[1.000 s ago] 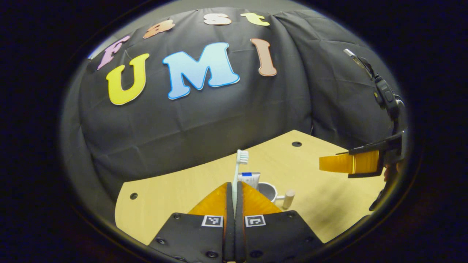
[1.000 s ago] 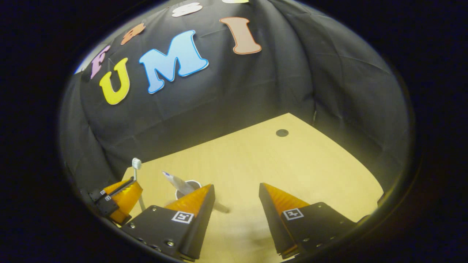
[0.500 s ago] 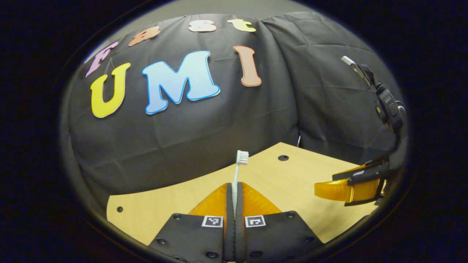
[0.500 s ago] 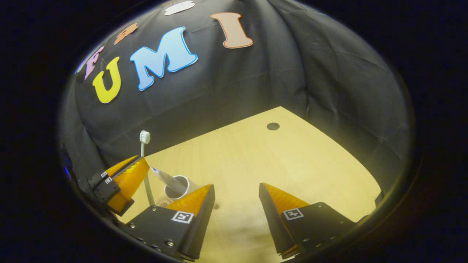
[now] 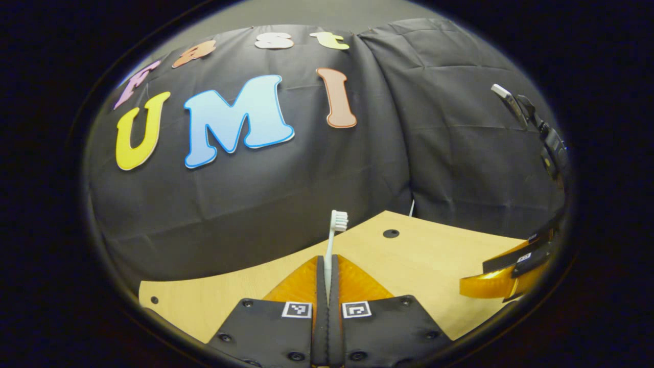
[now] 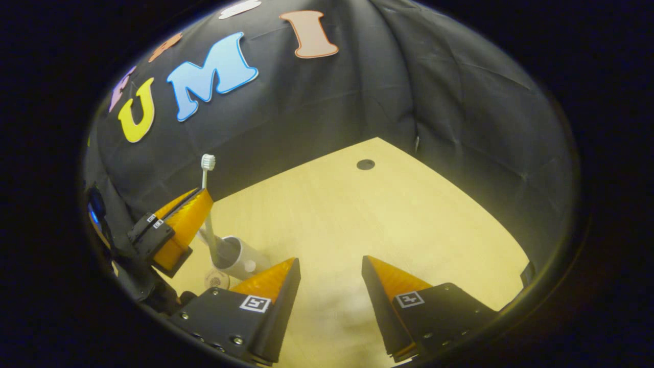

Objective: Put the toothbrush and toothpaste on the desktop into the cup, then pick up the cup and place it on the coaster on the desktop.

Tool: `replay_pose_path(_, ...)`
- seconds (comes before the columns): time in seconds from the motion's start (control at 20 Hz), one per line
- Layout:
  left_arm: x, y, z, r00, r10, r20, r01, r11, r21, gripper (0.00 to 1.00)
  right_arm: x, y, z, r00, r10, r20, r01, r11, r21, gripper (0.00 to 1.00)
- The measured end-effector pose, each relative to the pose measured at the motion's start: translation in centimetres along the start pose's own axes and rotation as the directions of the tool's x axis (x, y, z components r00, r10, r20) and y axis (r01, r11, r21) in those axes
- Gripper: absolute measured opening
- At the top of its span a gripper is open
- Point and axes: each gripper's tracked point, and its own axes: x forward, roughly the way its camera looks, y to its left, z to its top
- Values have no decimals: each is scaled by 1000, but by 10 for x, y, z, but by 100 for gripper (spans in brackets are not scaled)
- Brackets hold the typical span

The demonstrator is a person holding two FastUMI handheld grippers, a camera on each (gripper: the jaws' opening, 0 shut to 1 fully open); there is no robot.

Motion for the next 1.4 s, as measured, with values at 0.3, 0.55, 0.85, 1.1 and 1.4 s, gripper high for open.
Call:
replay_pose_path(0.3, 2, 3, -10, 999, 34, 16, -34, 999, -29, 8, -1, -9, -10, 1000, -18, -23, 18, 1000, -3, 73)
replay_pose_path(0.55, -1, 4, -13, 998, 66, 14, -65, 997, -39, 8, -2, -11, -15, 999, -16, -30, 15, 1000, -14, 73)
replay_pose_path(0.85, -15, 3, -18, 995, 95, 15, -94, 993, -69, 10, -6, -13, -22, 999, -14, -39, 13, 1000, -15, 73)
replay_pose_path(1.1, -18, 3, -23, 994, 107, 5, -106, 991, -77, 15, -9, -15, -25, 999, -14, -42, 14, 1000, -10, 73)
replay_pose_path(1.4, -34, 4, -21, 993, 122, -3, -121, 988, -97, 14, -12, -5, -22, 999, 18, -37, -19, 999, -29, 73)
